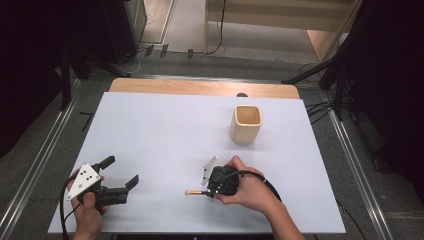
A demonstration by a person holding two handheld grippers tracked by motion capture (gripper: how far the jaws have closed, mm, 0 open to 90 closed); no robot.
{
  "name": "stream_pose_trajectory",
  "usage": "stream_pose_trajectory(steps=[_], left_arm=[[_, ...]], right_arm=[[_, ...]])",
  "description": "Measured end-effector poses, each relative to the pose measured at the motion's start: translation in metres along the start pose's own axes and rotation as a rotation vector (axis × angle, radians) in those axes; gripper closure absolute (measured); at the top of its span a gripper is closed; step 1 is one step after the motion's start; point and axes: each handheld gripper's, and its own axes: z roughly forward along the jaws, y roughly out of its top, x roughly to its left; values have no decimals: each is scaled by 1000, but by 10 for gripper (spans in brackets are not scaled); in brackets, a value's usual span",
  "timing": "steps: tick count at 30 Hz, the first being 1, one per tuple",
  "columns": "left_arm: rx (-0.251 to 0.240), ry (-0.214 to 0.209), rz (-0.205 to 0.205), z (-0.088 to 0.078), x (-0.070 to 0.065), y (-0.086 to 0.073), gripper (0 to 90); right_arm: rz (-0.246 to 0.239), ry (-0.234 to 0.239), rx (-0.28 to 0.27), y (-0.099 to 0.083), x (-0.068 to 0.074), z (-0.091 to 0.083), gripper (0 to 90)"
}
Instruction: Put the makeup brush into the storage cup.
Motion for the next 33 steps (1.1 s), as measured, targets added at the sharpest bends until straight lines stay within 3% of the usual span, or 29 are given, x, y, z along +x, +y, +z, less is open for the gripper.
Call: stream_pose_trajectory(steps=[11,16,20,27,29,31,32,33], left_arm=[[-1,1,-2,0,0,0,4],[-1,2,-2,-1,1,0,4],[1,6,-2,-1,1,0,5],[5,2,2,0,-1,0,4],[4,0,3,0,-1,0,4],[4,1,1,0,-1,0,4],[4,1,0,0,-1,0,5],[4,2,0,0,0,0,5]], right_arm=[[13,11,46,2,1,6,804],[0,-8,58,3,3,7,833],[-39,-40,61,5,6,8,832],[8,-40,92,8,8,8,843],[-8,-40,82,7,7,8,844],[29,-47,99,7,10,7,845],[-18,-48,71,6,8,8,845],[-18,-47,63,5,8,7,845]])
